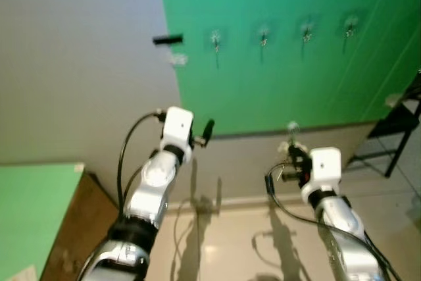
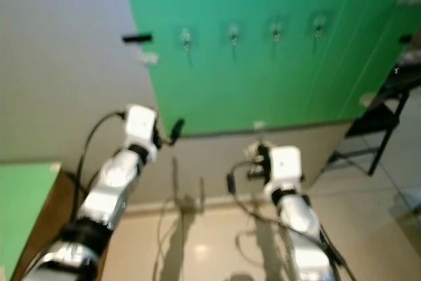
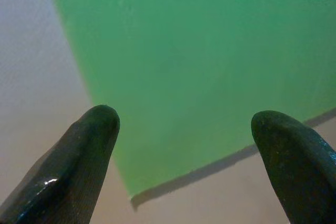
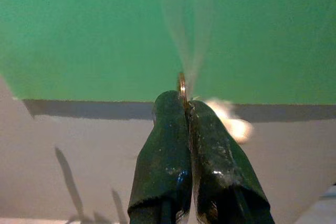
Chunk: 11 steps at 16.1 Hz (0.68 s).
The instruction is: Hang keys on a hook
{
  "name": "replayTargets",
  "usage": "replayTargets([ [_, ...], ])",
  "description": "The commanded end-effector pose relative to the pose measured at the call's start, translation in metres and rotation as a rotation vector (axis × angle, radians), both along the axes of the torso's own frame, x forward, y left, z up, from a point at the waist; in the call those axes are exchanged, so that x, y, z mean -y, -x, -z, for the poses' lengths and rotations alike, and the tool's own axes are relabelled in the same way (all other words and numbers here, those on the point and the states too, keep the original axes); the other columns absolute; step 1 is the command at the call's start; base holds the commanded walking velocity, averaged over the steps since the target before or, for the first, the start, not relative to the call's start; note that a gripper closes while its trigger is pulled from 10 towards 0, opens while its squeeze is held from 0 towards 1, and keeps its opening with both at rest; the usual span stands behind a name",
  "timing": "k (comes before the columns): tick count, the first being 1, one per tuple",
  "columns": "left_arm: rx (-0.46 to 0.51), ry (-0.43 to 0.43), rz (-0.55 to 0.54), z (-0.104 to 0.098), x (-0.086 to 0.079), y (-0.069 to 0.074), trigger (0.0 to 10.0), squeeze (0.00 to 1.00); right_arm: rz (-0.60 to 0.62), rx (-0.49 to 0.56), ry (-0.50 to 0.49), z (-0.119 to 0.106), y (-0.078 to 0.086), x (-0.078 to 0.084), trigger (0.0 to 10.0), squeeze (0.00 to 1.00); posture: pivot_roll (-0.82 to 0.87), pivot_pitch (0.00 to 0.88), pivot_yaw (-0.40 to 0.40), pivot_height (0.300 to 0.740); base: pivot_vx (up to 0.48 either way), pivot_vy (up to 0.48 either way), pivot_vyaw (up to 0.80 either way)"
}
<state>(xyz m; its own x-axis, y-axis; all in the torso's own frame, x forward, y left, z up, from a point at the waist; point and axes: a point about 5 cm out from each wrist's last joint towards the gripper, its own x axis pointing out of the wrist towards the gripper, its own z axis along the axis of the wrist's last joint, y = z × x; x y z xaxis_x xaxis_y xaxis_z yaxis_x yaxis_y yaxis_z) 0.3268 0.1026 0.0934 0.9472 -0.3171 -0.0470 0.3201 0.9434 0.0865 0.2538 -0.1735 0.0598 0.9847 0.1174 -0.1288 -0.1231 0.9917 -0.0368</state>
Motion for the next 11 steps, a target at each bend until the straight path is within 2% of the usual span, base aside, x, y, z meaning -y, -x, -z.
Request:
replayTargets([
  [1,-0.010,-0.017,-0.044,0.003,-0.013,0.000,10.0,0.00,-0.033,0.006,-0.013,-0.002,-0.002,-0.010,0.0,0.00,-0.16,0.000,0.041,0.740,0.000,0.000,0.00],
  [4,-0.007,-0.031,-0.043,0.003,-0.011,0.000,10.0,0.00,-0.052,0.006,-0.021,-0.006,-0.005,-0.013,0.0,0.00,-0.16,0.000,0.039,0.740,0.000,0.000,0.00],
  [6,-0.008,-0.034,-0.044,0.003,-0.010,-0.001,10.0,0.00,-0.060,0.024,-0.027,-0.015,-0.014,-0.012,0.0,0.00,-0.16,0.000,0.037,0.740,0.000,0.000,0.00],
  [8,-0.004,-0.031,-0.040,0.002,-0.008,-0.002,10.0,0.00,-0.080,0.051,-0.031,-0.030,-0.028,-0.013,0.0,0.00,-0.17,0.000,0.035,0.740,0.000,0.000,0.00],
  [11,0.008,-0.043,-0.032,0.000,-0.006,-0.005,10.0,0.00,-0.119,0.130,-0.042,-0.065,-0.056,-0.013,0.0,0.00,-0.16,0.000,0.027,0.740,0.000,0.000,0.00],
])
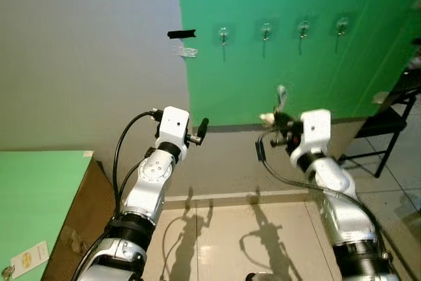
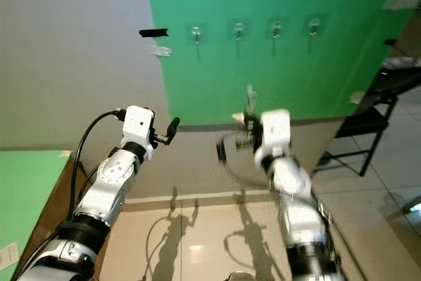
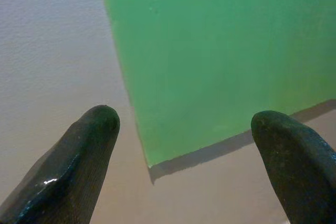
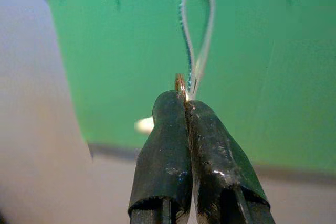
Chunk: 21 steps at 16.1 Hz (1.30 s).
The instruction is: Hang keys on a hook
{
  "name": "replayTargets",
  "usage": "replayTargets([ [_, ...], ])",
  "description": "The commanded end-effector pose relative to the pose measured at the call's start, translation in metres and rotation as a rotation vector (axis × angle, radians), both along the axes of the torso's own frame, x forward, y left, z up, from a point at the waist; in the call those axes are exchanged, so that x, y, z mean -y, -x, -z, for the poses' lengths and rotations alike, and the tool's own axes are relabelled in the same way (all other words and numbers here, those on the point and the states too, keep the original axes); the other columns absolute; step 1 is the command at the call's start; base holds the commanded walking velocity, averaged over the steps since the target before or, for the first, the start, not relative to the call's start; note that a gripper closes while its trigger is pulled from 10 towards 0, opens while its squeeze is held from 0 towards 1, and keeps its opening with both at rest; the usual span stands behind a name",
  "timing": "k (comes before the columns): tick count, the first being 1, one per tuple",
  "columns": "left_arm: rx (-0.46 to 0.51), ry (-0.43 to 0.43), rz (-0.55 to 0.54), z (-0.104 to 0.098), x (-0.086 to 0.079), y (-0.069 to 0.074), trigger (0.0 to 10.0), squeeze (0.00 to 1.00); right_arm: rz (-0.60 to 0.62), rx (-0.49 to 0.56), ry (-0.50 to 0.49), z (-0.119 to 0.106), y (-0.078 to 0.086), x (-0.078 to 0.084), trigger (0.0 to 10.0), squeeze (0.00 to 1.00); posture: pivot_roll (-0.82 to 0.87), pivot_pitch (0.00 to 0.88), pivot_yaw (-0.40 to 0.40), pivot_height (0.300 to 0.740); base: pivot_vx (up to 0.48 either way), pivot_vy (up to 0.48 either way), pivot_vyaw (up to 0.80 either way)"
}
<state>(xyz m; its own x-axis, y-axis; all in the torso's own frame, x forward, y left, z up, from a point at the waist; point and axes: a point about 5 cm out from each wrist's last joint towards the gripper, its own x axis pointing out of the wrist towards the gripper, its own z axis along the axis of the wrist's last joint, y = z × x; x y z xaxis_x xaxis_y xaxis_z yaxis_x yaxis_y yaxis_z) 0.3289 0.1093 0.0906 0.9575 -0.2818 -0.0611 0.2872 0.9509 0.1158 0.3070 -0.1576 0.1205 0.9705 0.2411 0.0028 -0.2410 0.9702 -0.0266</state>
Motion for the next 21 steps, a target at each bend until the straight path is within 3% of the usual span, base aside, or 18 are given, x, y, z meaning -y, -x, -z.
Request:
replayTargets([
  [1,0.011,-0.006,0.009,-0.003,0.002,-0.003,10.0,0.00,0.020,0.021,-0.018,-0.012,-0.010,0.006,0.0,0.00,-0.16,0.000,0.026,0.740,0.000,0.000,0.00],
  [4,0.011,-0.006,0.019,-0.003,0.005,-0.003,10.0,0.00,0.030,0.048,-0.076,-0.031,-0.025,0.004,0.0,0.00,-0.16,0.000,0.022,0.740,0.000,0.000,0.00],
  [8,0.005,-0.008,0.036,0.000,0.008,0.001,10.0,0.00,-0.025,0.042,-0.052,-0.032,-0.027,-0.009,0.0,0.00,-0.15,0.000,0.007,0.740,0.000,0.000,0.00],
  [10,0.001,0.031,0.034,-0.002,0.011,0.000,10.0,0.00,-0.023,0.027,-0.031,-0.027,-0.022,-0.007,0.0,0.00,-0.15,0.000,0.000,0.740,0.000,0.000,0.00],
  [13,-0.001,0.150,-0.036,-0.008,0.007,-0.004,10.0,0.00,0.095,0.037,-0.020,-0.018,-0.014,0.001,0.0,0.00,-0.16,0.000,0.010,0.740,0.000,0.097,0.00],
  [21,-0.012,0.121,-0.063,-0.011,0.005,-0.011,10.0,0.00,0.152,0.018,-0.021,-0.002,-0.004,-0.004,0.0,0.00,-0.16,0.000,0.032,0.740,0.280,0.387,0.00],
])
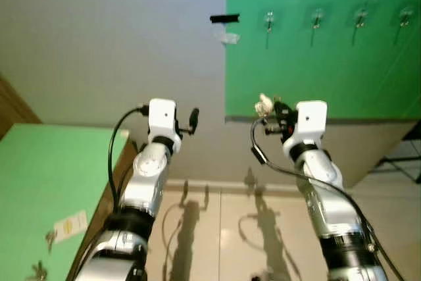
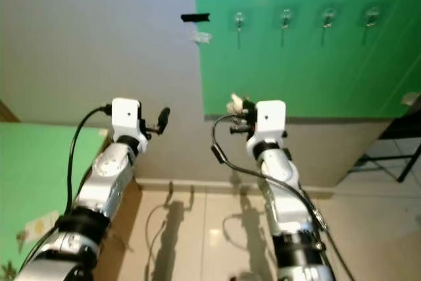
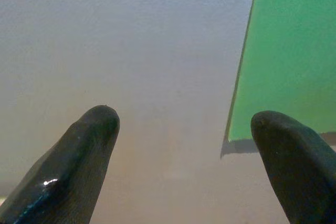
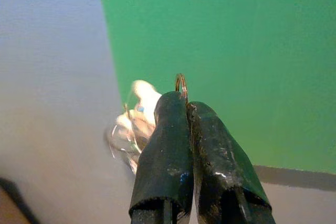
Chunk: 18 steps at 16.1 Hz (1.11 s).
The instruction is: Hang keys on a hook
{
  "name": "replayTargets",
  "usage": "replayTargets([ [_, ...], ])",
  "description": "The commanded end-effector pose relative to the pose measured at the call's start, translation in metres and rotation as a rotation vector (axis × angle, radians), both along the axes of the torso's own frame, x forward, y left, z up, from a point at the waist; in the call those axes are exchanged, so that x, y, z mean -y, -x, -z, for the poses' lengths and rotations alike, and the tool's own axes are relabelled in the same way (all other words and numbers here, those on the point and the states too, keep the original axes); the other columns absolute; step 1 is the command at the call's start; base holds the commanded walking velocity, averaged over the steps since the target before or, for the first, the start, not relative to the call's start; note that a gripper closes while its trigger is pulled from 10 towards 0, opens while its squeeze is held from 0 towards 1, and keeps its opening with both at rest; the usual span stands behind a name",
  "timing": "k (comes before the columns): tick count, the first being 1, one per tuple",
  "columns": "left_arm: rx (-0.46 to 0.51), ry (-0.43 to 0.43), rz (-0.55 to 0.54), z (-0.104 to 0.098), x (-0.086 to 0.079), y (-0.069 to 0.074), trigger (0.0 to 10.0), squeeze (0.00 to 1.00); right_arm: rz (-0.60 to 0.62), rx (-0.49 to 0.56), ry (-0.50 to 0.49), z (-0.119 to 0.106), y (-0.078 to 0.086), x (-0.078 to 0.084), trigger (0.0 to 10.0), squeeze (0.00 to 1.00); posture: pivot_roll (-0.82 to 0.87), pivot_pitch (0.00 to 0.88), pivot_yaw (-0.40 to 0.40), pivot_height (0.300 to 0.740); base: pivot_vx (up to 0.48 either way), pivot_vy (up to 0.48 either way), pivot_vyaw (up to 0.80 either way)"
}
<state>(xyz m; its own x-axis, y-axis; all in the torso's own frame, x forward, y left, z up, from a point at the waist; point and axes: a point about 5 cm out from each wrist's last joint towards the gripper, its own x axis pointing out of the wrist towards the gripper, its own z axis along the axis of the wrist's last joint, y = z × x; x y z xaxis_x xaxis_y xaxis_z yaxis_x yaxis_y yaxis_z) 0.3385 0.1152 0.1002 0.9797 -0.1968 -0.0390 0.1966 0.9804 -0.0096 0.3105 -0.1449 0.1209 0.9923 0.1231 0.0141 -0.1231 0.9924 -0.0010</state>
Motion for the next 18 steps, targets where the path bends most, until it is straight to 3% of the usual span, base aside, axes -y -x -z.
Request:
replayTargets([
  [1,-0.002,-0.020,0.046,-0.003,0.012,-0.002,10.0,0.00,0.032,0.013,0.006,-0.002,-0.001,0.009,0.0,0.00,-0.16,0.000,0.032,0.740,0.450,0.000,0.00],
  [3,0.007,-0.071,0.096,-0.005,0.018,-0.003,10.0,0.00,0.026,0.019,0.005,-0.004,-0.002,0.007,0.0,0.00,-0.16,0.000,0.032,0.740,0.480,0.000,0.00],
  [6,-0.016,-0.117,0.128,-0.001,0.023,-0.003,10.0,0.00,0.015,0.023,0.007,-0.006,-0.004,0.006,0.0,0.00,-0.16,0.000,0.031,0.740,0.000,0.000,0.00],
  [9,0.005,-0.104,0.161,-0.002,0.028,0.000,10.0,0.00,0.016,0.022,0.012,-0.005,-0.005,0.007,0.0,0.00,-0.16,0.000,0.036,0.740,0.000,0.000,0.00],
  [18,0.001,-0.108,0.162,-0.001,0.026,0.000,10.0,0.00,0.013,0.023,0.011,-0.005,-0.005,0.007,0.0,0.00,-0.17,0.000,0.043,0.740,0.295,-0.376,0.00],
])
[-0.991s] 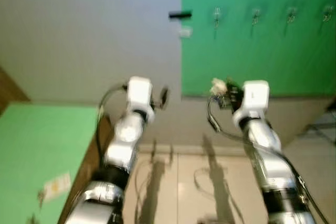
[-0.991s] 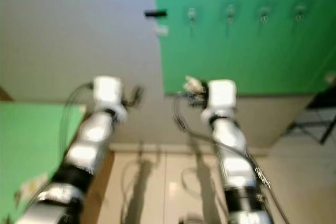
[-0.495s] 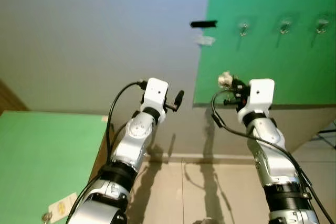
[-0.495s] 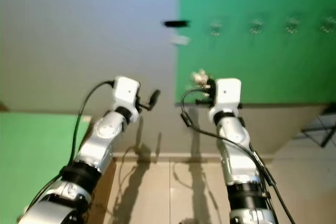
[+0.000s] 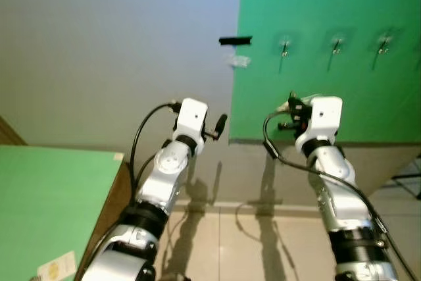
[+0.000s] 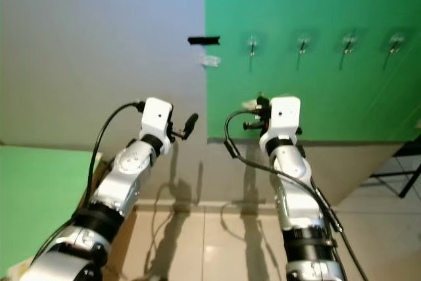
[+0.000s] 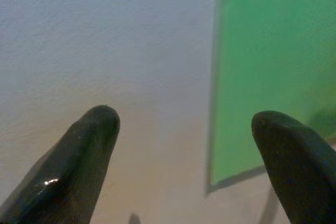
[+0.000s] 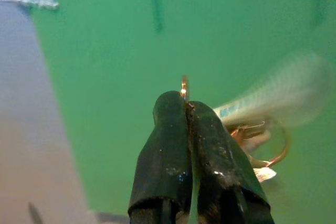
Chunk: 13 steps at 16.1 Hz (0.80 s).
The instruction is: Hang keys on a hook
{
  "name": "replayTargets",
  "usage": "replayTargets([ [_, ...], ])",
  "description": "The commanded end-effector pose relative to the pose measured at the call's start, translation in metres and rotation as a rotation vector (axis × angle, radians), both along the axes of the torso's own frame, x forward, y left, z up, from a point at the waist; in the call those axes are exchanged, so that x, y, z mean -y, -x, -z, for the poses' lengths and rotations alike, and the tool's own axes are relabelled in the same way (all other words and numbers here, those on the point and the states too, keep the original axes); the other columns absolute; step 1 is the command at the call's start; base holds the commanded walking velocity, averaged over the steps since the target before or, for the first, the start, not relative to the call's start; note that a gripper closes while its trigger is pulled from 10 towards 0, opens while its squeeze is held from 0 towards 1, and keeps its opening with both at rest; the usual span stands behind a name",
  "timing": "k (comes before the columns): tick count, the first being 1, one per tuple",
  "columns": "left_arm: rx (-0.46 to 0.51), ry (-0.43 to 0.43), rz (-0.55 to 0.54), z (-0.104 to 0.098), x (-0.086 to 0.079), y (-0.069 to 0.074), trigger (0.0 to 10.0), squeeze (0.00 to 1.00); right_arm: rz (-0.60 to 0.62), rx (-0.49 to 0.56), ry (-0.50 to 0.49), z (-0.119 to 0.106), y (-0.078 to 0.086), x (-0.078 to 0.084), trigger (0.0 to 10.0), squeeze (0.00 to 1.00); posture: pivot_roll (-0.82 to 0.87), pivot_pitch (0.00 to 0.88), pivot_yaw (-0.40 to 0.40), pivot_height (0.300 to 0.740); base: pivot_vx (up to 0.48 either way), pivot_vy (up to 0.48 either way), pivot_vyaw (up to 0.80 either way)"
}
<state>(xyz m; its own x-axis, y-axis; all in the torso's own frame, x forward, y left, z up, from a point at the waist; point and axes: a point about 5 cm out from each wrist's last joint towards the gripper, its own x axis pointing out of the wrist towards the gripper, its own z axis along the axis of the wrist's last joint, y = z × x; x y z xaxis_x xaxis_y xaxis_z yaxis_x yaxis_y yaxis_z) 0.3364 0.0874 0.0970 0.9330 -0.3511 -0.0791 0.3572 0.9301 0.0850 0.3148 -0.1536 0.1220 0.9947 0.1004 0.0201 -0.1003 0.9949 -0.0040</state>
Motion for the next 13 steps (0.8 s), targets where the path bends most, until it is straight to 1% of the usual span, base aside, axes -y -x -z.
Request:
replayTargets([
  [1,0.011,0.016,-0.001,-0.004,-0.001,-0.002,10.0,0.00,-0.016,0.014,0.007,-0.004,0.000,-0.002,0.0,0.00,-0.17,0.000,0.042,0.740,0.292,-0.375,0.00],
  [2,0.010,0.021,-0.001,-0.004,0.000,-0.002,10.0,0.00,-0.020,0.011,0.006,-0.004,0.000,-0.002,0.0,0.00,-0.17,0.000,0.043,0.740,0.296,-0.375,0.00],
  [3,0.008,0.021,-0.027,-0.004,-0.004,-0.002,10.0,0.00,-0.100,0.005,-0.001,-0.010,0.000,-0.011,0.0,0.00,-0.17,0.000,0.043,0.740,0.000,0.000,0.00],
  [4,0.008,0.020,-0.025,-0.004,-0.004,-0.002,10.0,0.00,-0.126,0.006,-0.004,-0.012,0.000,-0.014,0.0,0.00,-0.17,0.000,0.043,0.740,0.000,0.000,0.00],
  [5,0.008,0.011,-0.023,-0.003,-0.005,-0.002,10.0,0.00,-0.229,0.004,0.007,-0.020,0.002,-0.022,0.0,0.00,-0.17,0.000,0.041,0.740,0.000,0.000,0.00],
  [7,0.006,0.007,-0.028,-0.001,-0.006,0.000,10.0,0.00,-0.328,-0.005,0.012,-0.030,0.004,-0.027,0.0,0.00,-0.16,0.000,0.036,0.740,0.000,0.000,0.00],
  [8,0.005,0.007,-0.032,0.000,-0.006,0.000,10.0,0.00,-0.351,-0.002,0.011,-0.034,0.004,-0.027,0.0,0.00,-0.17,0.000,0.033,0.740,0.000,0.000,0.00],
  [9,0.004,0.007,-0.031,0.000,-0.006,0.001,10.0,0.00,-0.351,-0.008,-0.002,-0.039,0.001,-0.026,0.0,0.00,-0.16,0.000,0.030,0.740,0.000,0.000,0.00],
  [11,0.007,0.005,-0.025,0.000,-0.003,0.001,10.0,0.00,-0.335,-0.012,-0.043,-0.047,-0.010,-0.022,0.0,0.00,-0.16,0.000,0.025,0.740,0.000,0.000,0.00],
  [12,0.009,0.002,-0.024,0.000,-0.003,0.001,10.0,0.00,-0.333,-0.013,-0.044,-0.048,-0.012,-0.021,0.0,0.00,-0.16,0.000,0.024,0.740,0.000,0.000,0.00],
  [13,0.013,-0.004,-0.023,-0.002,-0.003,0.000,10.0,0.00,-0.325,-0.018,-0.040,-0.052,-0.019,-0.022,0.0,0.00,-0.16,0.000,0.022,0.740,0.000,0.000,0.00],
])
